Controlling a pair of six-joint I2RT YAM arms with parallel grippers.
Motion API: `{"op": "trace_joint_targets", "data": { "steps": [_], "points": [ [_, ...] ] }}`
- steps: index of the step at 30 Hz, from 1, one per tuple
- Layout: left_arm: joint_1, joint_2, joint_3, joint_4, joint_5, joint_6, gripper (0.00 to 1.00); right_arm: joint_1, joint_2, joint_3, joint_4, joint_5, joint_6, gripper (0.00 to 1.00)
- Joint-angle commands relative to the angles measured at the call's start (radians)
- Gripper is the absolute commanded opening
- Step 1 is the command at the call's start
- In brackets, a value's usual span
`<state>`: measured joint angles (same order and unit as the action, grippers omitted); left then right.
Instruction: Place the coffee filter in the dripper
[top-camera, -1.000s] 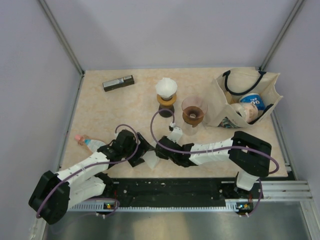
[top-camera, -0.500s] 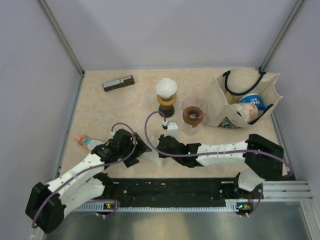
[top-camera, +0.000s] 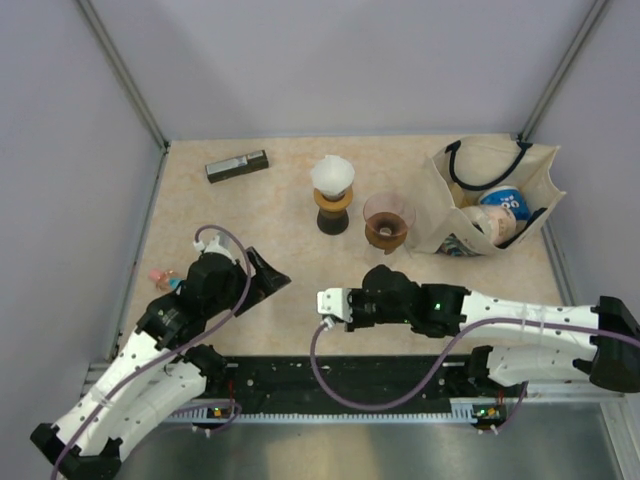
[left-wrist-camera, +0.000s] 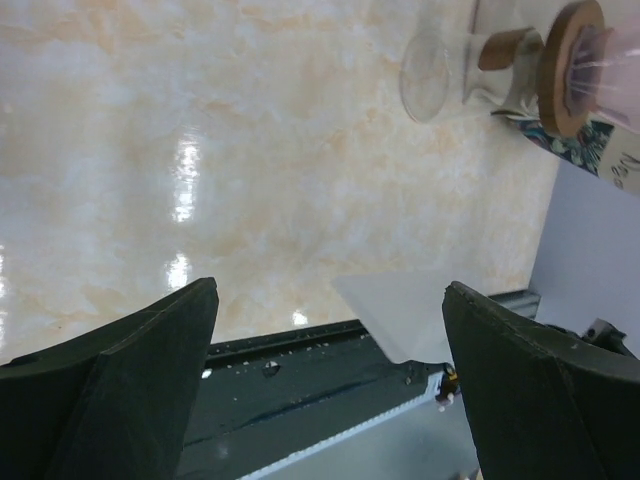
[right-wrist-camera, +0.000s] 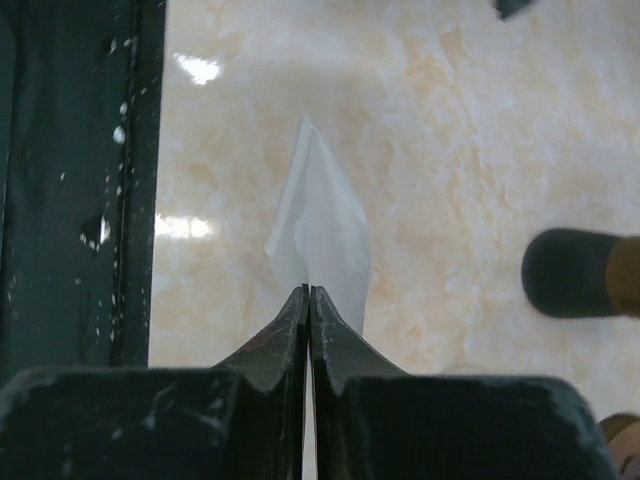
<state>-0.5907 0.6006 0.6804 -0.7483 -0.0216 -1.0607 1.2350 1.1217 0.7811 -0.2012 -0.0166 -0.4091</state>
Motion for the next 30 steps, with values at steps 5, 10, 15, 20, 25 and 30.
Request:
{"op": "trace_joint_targets", "data": {
  "steps": [5,10,15,20,25,30],
  "points": [
    [-0.003,0.166,0.074,0.193,0.427,0.195,0.99,0.011,0.03,0.191,-0.322,-0.27,-0.568,0.0],
    [-0.008,0.264,0.085,0.263,0.624,0.28,0.99,0.009,0.052,0.237,-0.348,-0.263,-0.678,0.0],
    [-0.027,0.312,0.077,0.32,0.689,0.312,0.99,0.009,0.098,0.296,-0.412,-0.296,-0.731,0.0],
    [-0.043,0.306,0.062,0.336,0.672,0.335,0.99,0.011,0.122,0.305,-0.434,-0.246,-0.738,0.0],
    [-0.044,0.326,0.056,0.219,0.556,0.383,0.98,0.011,0.105,0.303,-0.426,-0.246,-0.732,0.0],
    [-0.054,0.312,0.002,0.29,0.588,0.377,0.96,0.009,0.118,0.303,-0.425,-0.25,-0.731,0.0]
  ]
}}
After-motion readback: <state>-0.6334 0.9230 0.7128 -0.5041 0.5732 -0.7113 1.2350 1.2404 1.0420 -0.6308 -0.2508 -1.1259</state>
